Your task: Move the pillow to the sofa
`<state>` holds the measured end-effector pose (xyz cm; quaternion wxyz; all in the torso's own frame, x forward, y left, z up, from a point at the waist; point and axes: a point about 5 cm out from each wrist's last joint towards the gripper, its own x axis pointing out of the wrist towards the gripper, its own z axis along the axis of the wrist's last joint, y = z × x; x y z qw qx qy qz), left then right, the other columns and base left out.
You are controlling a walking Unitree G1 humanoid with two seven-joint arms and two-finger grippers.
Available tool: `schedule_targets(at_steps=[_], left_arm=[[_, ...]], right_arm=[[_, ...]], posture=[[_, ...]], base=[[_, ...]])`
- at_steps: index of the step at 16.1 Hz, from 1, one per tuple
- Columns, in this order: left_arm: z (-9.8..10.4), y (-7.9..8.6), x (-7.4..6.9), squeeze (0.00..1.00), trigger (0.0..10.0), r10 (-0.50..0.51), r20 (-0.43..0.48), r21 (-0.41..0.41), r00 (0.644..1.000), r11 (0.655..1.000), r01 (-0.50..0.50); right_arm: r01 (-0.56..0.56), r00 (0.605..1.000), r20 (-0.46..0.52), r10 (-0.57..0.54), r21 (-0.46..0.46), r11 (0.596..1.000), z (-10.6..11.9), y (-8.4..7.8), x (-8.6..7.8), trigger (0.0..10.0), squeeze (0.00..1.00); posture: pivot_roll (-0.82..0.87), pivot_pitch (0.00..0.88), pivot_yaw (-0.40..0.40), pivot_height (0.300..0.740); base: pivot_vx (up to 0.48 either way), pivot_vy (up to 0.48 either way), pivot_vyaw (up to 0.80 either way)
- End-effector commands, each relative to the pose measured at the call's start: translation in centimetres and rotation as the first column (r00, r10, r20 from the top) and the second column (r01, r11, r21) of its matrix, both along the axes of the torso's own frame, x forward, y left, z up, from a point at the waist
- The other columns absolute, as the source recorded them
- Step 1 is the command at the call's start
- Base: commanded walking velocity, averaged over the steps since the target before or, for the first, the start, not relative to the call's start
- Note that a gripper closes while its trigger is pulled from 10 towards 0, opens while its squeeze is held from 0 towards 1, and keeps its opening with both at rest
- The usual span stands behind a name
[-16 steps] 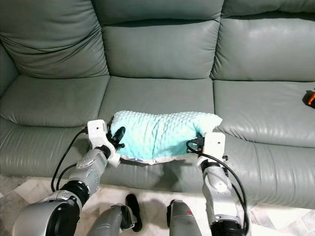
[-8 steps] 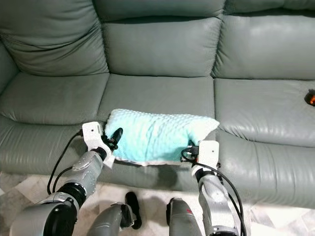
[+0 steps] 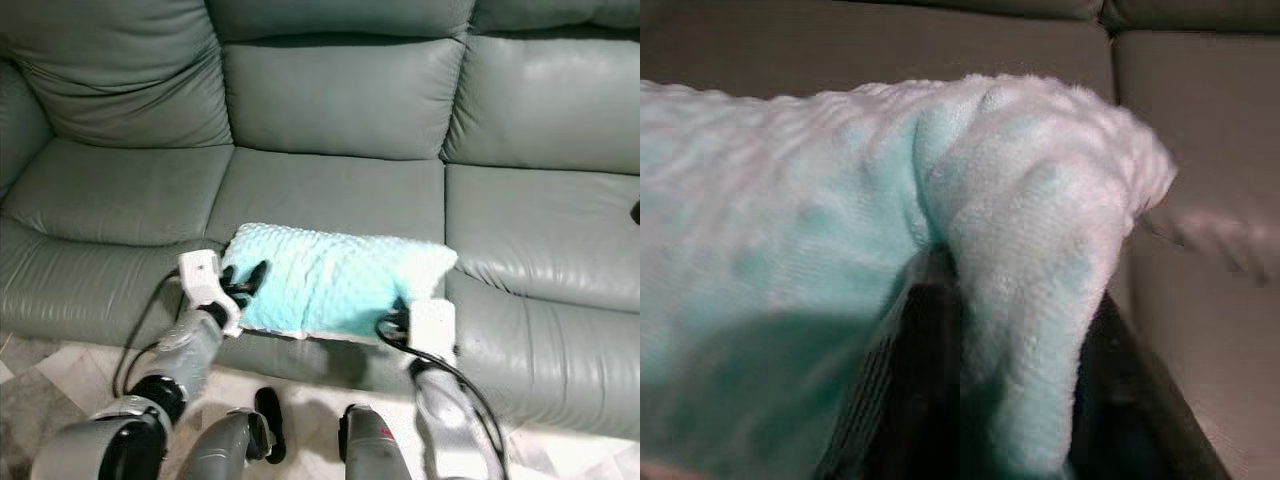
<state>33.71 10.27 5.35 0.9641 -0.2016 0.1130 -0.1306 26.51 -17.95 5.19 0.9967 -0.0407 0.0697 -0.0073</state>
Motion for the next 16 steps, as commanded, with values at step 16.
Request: schedule_targets(at_steps=[16], left_arm=[[-2.3,7.3,-1.7,1.00,10.0,0.190,-0.076,0.287,0.979,0.944,-0.161]], right_arm=[[0.038,0.984,-0.163,-0.070,-0.196,0.980,-1.0,-3.4,-1.5,10.0,1.00]], posture=[[-0.22,0.152,0.102,0.740]], base=[[0.000,0.000,0.00]])
